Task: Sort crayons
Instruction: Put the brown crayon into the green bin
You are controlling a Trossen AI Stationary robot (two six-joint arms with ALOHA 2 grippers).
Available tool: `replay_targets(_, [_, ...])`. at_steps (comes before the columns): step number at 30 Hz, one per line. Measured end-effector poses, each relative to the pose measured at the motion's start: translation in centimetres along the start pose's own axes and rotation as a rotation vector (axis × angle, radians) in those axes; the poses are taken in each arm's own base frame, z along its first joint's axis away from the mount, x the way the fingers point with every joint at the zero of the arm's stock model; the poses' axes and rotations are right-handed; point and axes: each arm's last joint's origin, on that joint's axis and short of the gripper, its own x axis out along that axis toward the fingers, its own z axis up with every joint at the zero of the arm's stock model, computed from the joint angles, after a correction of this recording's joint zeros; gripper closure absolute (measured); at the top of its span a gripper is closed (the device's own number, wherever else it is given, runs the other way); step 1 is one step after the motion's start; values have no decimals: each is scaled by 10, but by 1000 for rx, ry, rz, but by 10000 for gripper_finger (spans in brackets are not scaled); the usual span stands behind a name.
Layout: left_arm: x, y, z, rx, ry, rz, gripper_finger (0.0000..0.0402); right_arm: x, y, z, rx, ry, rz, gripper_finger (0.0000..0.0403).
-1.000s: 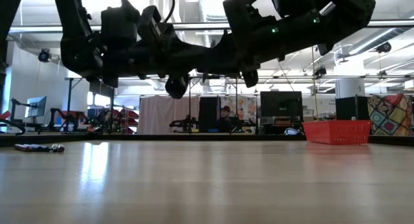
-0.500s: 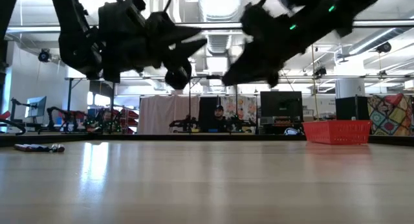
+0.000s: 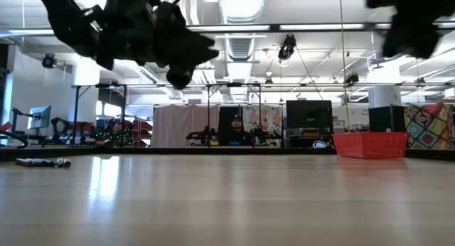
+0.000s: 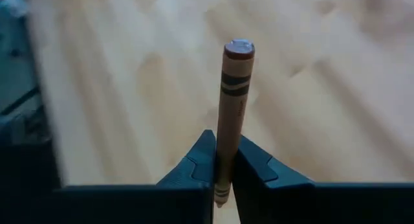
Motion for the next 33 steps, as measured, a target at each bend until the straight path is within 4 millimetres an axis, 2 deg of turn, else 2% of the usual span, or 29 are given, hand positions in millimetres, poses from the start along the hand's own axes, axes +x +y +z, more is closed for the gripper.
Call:
replay_targets(3, [-9,-1,4,-19,31,204,307,-6,7,-20,18,71,62,385])
replay_targets(6, [-19,-2,7,-33,100,314,313,-5,18,-39,40,184,95,385])
replay_targets(10, [-29,-8,12,-29,123,322,317,-1,30,-66,57,338,89,385])
replay_targets(13, [-33,-10,14,-30,129,324,318,3,35,-81,95,382,47,377])
replay_targets(17, [-32,-10,14,-36,126,323,318,7,42,-103,164,472,-8,355])
replay_targets(21, [-29,-8,9,-46,148,327,318,5,51,-123,188,606,-43,355])
replay_targets(28, [-25,-4,2,-47,182,337,318,-5,59,-137,213,576,-49,360])
replay_targets(33, [-24,-3,2,-35,173,359,318,-11,65,-126,136,373,32,343])
